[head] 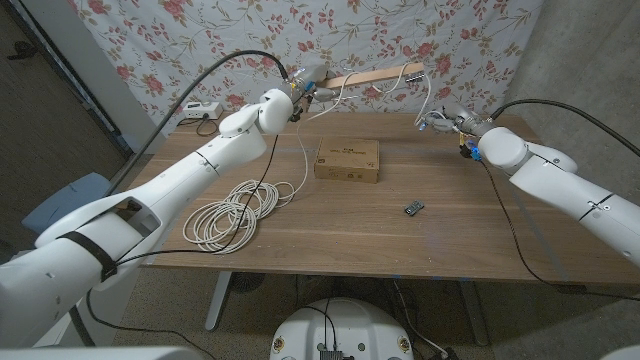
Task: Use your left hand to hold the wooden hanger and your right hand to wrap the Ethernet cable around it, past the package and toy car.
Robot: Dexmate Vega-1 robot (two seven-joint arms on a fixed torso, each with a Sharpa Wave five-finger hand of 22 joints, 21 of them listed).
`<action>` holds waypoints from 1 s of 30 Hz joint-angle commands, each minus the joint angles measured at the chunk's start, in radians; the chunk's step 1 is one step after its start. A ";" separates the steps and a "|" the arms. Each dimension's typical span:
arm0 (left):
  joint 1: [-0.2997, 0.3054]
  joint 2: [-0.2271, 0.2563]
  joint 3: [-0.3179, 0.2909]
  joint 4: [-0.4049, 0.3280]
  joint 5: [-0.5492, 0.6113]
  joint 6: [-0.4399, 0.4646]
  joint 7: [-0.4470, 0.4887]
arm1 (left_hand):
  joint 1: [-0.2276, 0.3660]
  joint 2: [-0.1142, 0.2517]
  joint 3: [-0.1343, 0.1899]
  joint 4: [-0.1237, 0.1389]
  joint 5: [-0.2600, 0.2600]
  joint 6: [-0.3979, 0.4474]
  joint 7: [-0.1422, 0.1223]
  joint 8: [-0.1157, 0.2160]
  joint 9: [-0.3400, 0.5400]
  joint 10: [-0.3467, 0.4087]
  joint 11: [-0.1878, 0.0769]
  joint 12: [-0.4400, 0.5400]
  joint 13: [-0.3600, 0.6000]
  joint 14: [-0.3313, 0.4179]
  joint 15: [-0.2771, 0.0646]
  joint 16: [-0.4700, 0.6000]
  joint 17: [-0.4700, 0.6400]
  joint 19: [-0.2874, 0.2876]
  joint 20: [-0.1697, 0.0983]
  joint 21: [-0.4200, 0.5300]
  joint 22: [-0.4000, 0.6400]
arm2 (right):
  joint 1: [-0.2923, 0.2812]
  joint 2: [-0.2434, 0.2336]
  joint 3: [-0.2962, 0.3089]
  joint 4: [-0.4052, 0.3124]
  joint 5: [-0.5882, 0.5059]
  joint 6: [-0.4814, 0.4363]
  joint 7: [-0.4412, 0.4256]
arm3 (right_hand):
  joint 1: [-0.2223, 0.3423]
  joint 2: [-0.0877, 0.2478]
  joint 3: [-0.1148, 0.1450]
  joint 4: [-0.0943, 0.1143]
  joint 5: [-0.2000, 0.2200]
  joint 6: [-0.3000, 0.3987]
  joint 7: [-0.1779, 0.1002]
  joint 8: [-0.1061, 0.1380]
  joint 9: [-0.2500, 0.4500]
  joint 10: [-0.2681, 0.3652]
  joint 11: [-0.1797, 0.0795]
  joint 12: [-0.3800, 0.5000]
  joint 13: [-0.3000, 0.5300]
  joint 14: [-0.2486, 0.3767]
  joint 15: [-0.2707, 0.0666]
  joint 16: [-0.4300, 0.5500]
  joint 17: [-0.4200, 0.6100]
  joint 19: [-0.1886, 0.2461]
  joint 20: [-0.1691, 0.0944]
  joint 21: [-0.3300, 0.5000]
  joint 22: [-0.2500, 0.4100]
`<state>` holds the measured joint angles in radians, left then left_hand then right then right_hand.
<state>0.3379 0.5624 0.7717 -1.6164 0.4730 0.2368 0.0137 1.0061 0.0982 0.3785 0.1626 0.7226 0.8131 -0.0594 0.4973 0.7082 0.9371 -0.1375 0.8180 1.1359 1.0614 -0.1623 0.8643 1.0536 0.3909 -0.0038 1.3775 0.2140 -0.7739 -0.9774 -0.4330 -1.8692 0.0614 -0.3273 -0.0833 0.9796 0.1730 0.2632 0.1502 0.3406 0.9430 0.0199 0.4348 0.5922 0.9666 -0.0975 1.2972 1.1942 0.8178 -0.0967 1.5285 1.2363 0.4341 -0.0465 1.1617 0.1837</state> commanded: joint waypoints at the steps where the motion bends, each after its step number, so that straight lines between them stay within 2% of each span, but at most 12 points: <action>1: 0.005 -0.009 -0.008 0.014 -0.015 -0.020 0.032 | 0.011 0.005 -0.005 -0.001 -0.004 0.051 -0.044 0.008 0.007 0.010 0.001 -0.003 -0.002 0.009 0.003 -0.004 0.001 0.000 0.002 0.007 0.008 | -0.031 -0.025 0.011 -0.094 -0.012 0.008 0.020 | 0.010 0.001 0.004 -0.001 -0.001 0.007 0.005 0.005 0.000 0.004 -0.011 0.008 0.002 0.005 -0.114 0.002 0.001 0.004 -0.095 0.007 0.003; 6: 0.022 -0.020 -0.027 0.014 -0.035 -0.013 0.066 | 0.013 0.005 -0.005 -0.002 -0.004 0.051 -0.045 0.007 0.007 0.009 0.003 0.000 0.004 0.015 -0.001 0.002 0.009 0.001 0.003 0.009 0.011 | -0.026 -0.020 0.003 -0.107 -0.014 0.001 0.040 | 0.010 0.001 0.004 -0.001 -0.002 0.008 0.005 0.006 0.000 0.002 -0.009 0.020 0.018 0.006 -0.114 0.002 0.001 0.005 -0.094 0.008 0.003; 11: 0.057 -0.057 -0.059 0.020 -0.055 0.023 0.166 | 0.018 0.010 -0.009 -0.005 -0.008 0.053 -0.037 0.005 0.002 0.014 0.004 0.005 0.010 0.017 0.002 0.016 0.034 0.000 0.005 0.026 0.021 | -0.008 -0.021 -0.023 -0.128 -0.019 -0.007 0.091 | 0.011 0.001 0.005 -0.001 -0.003 0.009 0.005 0.006 -0.001 0.003 -0.009 0.020 0.015 0.007 -0.114 0.002 0.001 0.004 -0.094 0.009 0.003; 15: 0.063 -0.079 -0.059 0.026 -0.050 0.064 0.214 | 0.023 0.015 -0.014 -0.009 -0.013 0.051 -0.032 0.006 0.007 0.016 0.011 0.009 0.017 0.023 0.002 0.032 0.060 -0.001 0.006 0.042 0.026 | 0.008 -0.016 -0.046 -0.139 -0.030 -0.001 0.126 | 0.012 0.001 0.005 -0.001 -0.005 0.010 0.008 0.005 -0.003 0.001 -0.005 0.022 0.015 0.007 -0.114 0.002 0.001 0.006 -0.091 0.011 0.003; 19: 0.057 -0.097 -0.052 0.035 -0.053 0.098 0.235 | 0.028 0.017 -0.016 -0.011 -0.017 0.051 -0.028 0.006 0.008 0.019 0.012 0.011 0.018 0.021 0.002 0.041 0.080 -0.002 0.007 0.052 0.028 | 0.022 -0.012 -0.060 -0.149 -0.041 0.009 0.153 | 0.012 0.001 0.006 -0.001 -0.006 0.011 0.008 0.004 -0.007 0.000 -0.005 0.023 0.015 0.008 -0.114 0.002 0.001 0.005 -0.089 0.012 0.003; 24: 0.047 -0.104 -0.046 0.052 -0.076 0.093 0.239 | 0.032 0.018 -0.016 -0.012 -0.019 0.054 -0.022 0.005 0.006 0.022 0.013 0.011 0.017 0.026 0.006 0.051 0.098 0.006 0.006 0.062 0.032 | 0.041 -0.007 -0.081 -0.157 -0.058 0.008 0.190 | 0.011 0.002 0.007 0.000 -0.008 0.013 0.012 0.003 -0.010 0.003 -0.004 0.019 0.005 0.008 -0.114 0.002 0.001 0.004 -0.088 0.014 0.003; 30: 0.049 -0.130 -0.074 0.058 -0.154 0.114 0.240 | 0.037 0.019 -0.015 -0.012 -0.021 0.053 -0.013 0.004 0.007 0.026 0.015 0.013 0.018 0.027 0.005 0.060 0.118 0.008 0.006 0.071 0.036 | 0.053 0.003 -0.095 -0.140 -0.053 0.023 0.228 | 0.011 0.002 0.008 0.000 -0.010 0.014 0.013 0.004 -0.009 0.003 -0.003 0.019 0.003 0.007 -0.114 0.002 0.000 0.003 -0.087 0.015 0.003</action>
<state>0.3856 0.4767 0.7241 -1.5781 0.4023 0.3134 0.2223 1.0325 0.1109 0.3660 0.1503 0.7025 0.8171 -0.0554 0.4940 0.7113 0.9584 -0.1232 0.8249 1.1507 1.0829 -0.1554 0.9141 1.1632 0.3909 0.0036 1.4395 0.2443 -0.7496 -0.9883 -0.4931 -2.0093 0.0191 -0.3220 0.0639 0.9822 0.1755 0.2632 0.1502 0.3322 0.9525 0.0292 0.4327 0.5835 0.9681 -0.0981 1.3129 1.1988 0.8178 -0.0967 1.5284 1.2363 0.4342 -0.0465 1.1693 0.1836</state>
